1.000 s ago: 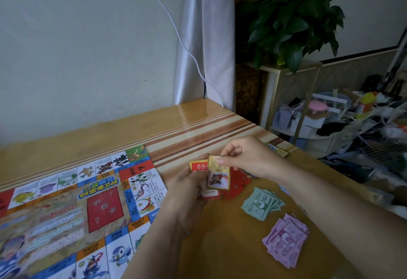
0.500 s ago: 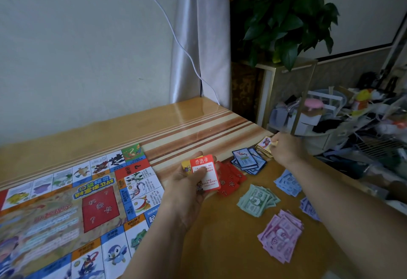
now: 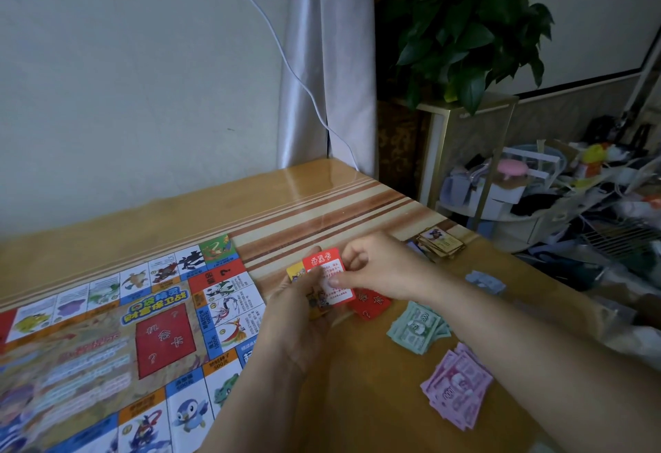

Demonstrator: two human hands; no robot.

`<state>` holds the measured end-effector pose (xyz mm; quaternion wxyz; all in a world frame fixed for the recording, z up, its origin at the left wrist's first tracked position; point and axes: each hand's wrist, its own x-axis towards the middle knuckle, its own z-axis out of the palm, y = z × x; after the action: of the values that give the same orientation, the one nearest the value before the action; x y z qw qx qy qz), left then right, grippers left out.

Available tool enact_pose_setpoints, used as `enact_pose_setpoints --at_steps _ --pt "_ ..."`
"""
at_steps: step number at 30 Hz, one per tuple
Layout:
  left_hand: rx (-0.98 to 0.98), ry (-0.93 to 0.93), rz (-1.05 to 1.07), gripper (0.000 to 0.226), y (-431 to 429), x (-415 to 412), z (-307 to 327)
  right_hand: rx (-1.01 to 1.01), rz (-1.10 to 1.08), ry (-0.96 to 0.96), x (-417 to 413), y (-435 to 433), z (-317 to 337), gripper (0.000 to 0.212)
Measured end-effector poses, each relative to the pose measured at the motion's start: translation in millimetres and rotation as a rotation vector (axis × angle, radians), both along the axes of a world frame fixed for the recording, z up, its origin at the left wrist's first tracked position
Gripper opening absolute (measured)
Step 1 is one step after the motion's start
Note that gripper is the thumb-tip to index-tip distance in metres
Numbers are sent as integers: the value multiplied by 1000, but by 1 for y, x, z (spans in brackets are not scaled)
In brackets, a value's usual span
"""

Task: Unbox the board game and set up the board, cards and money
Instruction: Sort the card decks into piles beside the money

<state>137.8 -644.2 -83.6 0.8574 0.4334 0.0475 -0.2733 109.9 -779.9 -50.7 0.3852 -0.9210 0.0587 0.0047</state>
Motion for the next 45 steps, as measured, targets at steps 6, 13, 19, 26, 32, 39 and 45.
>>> enact_pose_setpoints --at_steps 6,13,19,26,32,39,45 --pt "-86 26 67 30 6 12 -2 77 -260 -312 11 -20 3 14" --pt "-14 -64 68 28 12 12 -4 -645 92 -332 -2 1 -41 27" --pt "78 -74 -14 20 12 3 8 -343 43 -251 -2 -2 -30 33" --pt "479 -506 -178 25 10 -4 2 81 21 -162 -4 -9 -2 20" --pt "533 -542 -25 25 7 1 -4 -119 -385 -552 1 -59 -1 6" --pt "571 -558 -74 25 3 0 -8 -838 -487 -254 4 -136 -43 21" --pt "565 -546 -71 22 4 1 -8 -910 -421 26 7 -126 -50 27"
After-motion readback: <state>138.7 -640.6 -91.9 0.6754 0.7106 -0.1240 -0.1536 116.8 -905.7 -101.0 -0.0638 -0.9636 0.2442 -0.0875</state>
